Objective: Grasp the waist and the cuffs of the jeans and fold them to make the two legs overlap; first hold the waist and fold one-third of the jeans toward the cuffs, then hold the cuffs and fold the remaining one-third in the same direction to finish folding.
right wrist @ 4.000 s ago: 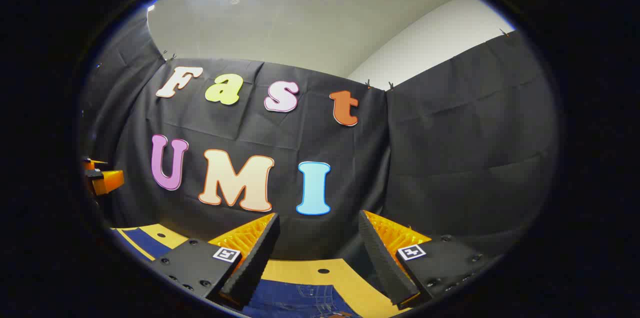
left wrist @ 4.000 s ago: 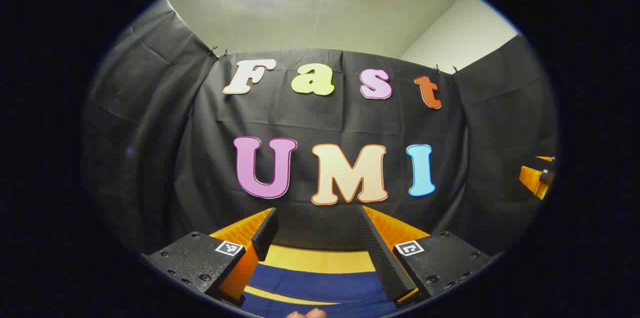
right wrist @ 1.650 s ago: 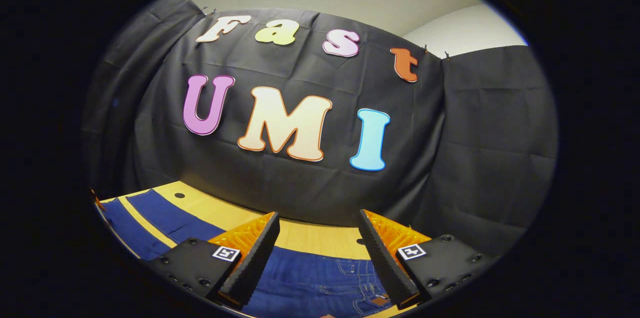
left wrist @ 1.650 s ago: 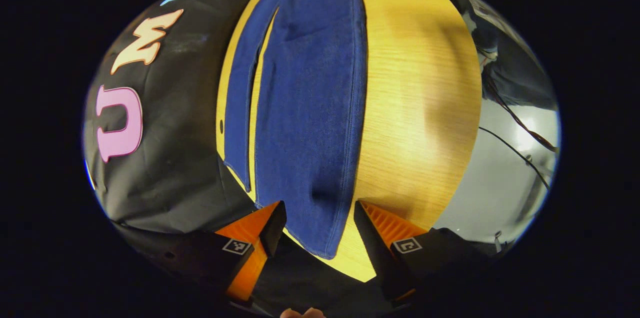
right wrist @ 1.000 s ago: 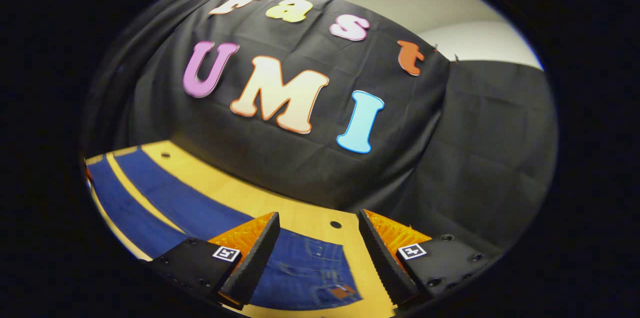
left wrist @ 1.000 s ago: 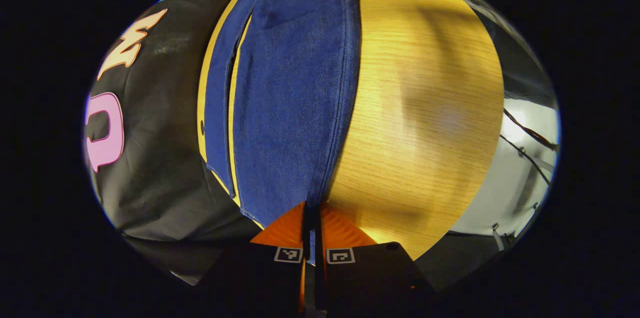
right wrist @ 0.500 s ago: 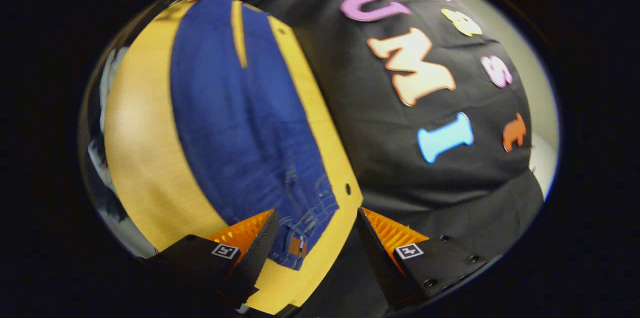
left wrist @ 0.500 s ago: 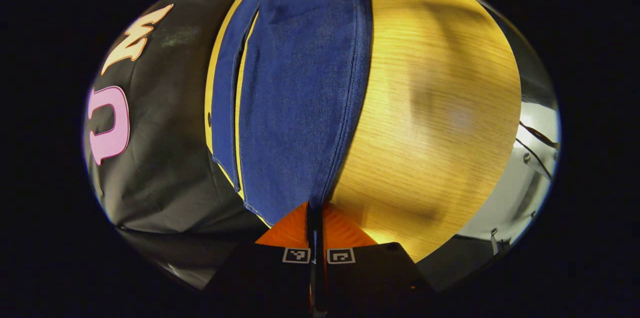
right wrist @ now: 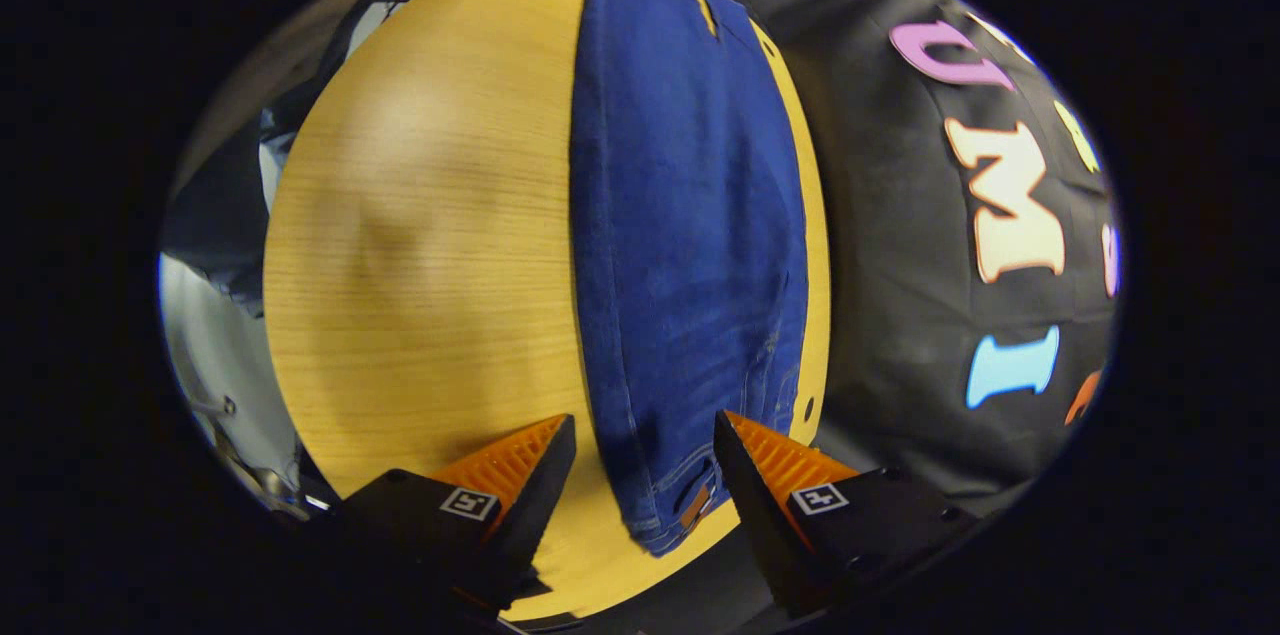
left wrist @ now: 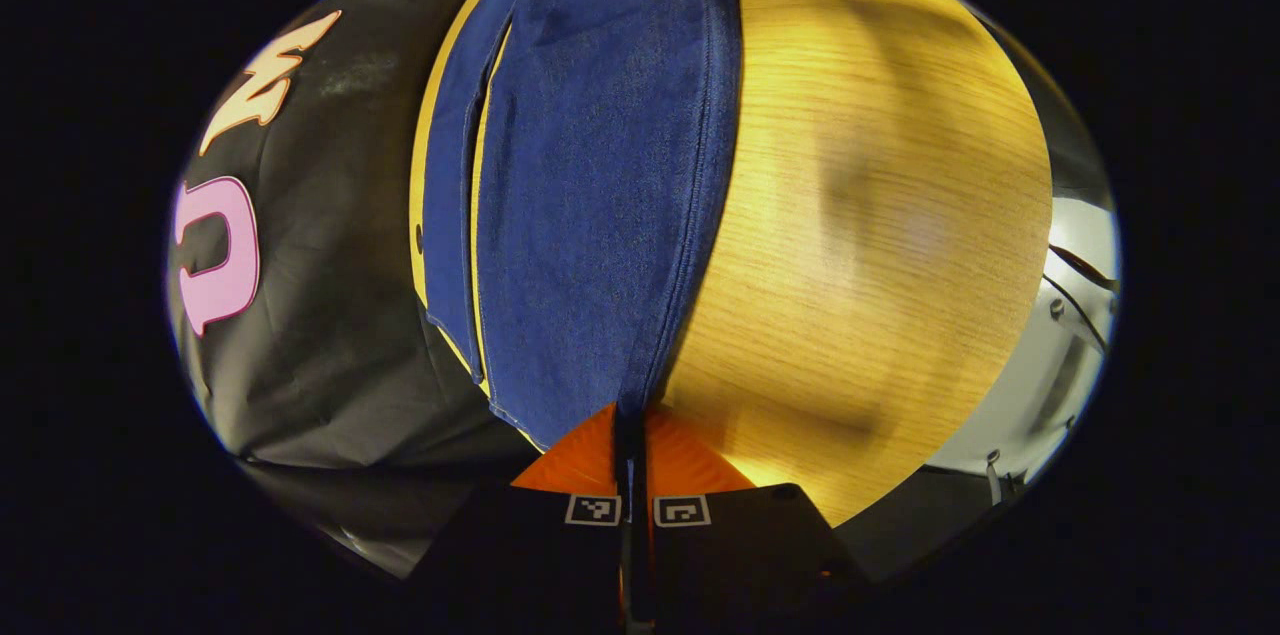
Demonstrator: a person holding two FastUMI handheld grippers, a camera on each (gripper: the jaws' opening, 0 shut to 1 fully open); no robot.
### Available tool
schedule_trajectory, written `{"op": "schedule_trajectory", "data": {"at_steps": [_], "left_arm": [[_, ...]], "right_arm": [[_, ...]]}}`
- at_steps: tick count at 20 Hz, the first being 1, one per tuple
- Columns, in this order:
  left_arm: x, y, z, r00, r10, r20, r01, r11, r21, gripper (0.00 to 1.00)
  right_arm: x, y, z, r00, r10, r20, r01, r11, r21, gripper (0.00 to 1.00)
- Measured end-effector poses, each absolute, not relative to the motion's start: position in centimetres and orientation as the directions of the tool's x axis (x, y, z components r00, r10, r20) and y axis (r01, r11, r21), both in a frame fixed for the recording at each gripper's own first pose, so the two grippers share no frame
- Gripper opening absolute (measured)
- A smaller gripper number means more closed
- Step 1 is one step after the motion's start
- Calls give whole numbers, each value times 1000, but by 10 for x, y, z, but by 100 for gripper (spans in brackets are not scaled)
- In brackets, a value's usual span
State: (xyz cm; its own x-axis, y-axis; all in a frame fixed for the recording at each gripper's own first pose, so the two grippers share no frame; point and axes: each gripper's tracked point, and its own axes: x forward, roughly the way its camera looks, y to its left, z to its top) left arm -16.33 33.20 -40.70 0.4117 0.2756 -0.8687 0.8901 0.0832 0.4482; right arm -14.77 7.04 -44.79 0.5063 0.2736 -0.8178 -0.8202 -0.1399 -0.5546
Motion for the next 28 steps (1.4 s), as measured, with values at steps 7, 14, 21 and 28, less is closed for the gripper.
{"op": "schedule_trajectory", "data": {"at_steps": [7, 14, 21, 28], "left_arm": [[-162, 332, -408, 447, 261, -856, 872, 88, 482, 0], [-155, 333, -404, 414, 303, -858, 845, 224, 486, 0], [-103, 329, -351, 522, 335, -784, 723, 314, 616, 0], [-9, 330, -324, 575, 300, -761, 701, 298, 648, 0]], "right_arm": [[-150, 67, -477, 495, 196, -846, -846, -111, -521, 34], [-134, 75, -448, 582, 176, -794, -810, 35, -586, 1], [-47, 94, -371, 734, 191, -652, -679, 228, -698, 3], [43, 112, -347, 814, 138, -564, -576, 318, -753, 3]]}}
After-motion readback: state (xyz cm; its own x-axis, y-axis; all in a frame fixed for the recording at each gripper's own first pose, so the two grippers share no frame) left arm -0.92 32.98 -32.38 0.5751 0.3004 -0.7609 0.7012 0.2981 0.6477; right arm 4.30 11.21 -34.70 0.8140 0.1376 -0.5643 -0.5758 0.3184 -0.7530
